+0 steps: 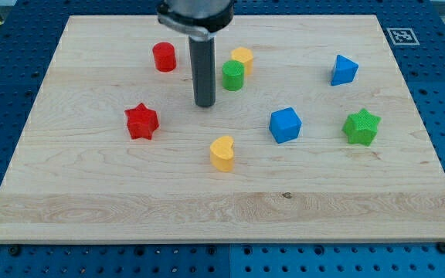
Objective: Slide yellow heart to the yellow hexagon
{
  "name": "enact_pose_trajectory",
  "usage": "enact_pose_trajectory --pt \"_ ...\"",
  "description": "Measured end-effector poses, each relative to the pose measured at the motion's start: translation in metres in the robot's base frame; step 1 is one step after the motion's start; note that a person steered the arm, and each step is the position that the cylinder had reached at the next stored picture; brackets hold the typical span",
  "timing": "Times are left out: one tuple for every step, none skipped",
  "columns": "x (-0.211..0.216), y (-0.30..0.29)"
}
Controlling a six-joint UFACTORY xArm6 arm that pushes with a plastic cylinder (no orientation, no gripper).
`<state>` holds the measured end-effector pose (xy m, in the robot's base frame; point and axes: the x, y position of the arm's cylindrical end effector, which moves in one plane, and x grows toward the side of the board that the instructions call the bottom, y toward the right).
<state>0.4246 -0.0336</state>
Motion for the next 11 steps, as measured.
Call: enact_pose_trajectory --pt "0.033 -0.003" --pt "0.059 -0.015" --pt "0.089 -0.018" --pt "0.125 -0.008" --pt "0.129 0.018" --pt "0.099 0.032" --pt "0.058 0.040" --pt "0.028 0.040" --pt "0.028 0.040" --pt "0.028 0.039" --pt "0.028 0.026"
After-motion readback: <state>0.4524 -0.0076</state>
